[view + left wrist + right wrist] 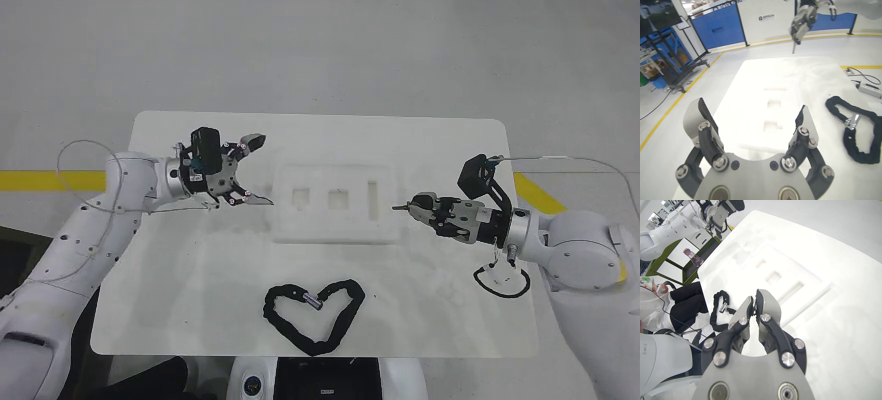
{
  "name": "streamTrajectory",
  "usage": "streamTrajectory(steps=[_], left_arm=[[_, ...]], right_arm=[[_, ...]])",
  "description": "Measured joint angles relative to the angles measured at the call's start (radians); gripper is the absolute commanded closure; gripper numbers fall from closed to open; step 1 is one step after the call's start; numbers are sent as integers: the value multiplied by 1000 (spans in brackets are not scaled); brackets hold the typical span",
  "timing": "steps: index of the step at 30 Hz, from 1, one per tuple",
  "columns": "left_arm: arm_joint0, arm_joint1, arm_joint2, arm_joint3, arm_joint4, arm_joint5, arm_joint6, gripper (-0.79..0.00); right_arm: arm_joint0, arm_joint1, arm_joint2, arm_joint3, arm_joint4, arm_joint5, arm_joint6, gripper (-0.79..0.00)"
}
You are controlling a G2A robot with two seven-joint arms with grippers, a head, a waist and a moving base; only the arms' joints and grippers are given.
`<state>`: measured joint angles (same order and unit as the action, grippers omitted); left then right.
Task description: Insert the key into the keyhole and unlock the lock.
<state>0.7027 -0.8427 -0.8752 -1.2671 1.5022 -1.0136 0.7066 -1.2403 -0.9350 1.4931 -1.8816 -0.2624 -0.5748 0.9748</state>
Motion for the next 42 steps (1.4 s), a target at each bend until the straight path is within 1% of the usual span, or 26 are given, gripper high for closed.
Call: streamTrajectory(steps=[5,8,14,17,22,27,42], left_arm=[[75,30,40,-134,36,1,55,-785],[96,54,75,-195,86,1,73,-785],[101,101,128,-276,253,1,96,-785],[101,113,154,-308,321,1,101,-785],[90,119,183,-349,441,26,78,-785],[97,111,222,-366,498,41,72,-785],[95,109,231,-361,505,51,83,-785]], right_arm=[[0,0,0,0,0,0,0,0],[0,0,0,0,0,0,0,0],[0,0,0,0,0,0,0,0],[0,0,0,0,0,0,0,0],[0,0,0,0,0,0,0,0],[0,0,0,0,0,0,0,0],[0,0,0,0,0,0,0,0]])
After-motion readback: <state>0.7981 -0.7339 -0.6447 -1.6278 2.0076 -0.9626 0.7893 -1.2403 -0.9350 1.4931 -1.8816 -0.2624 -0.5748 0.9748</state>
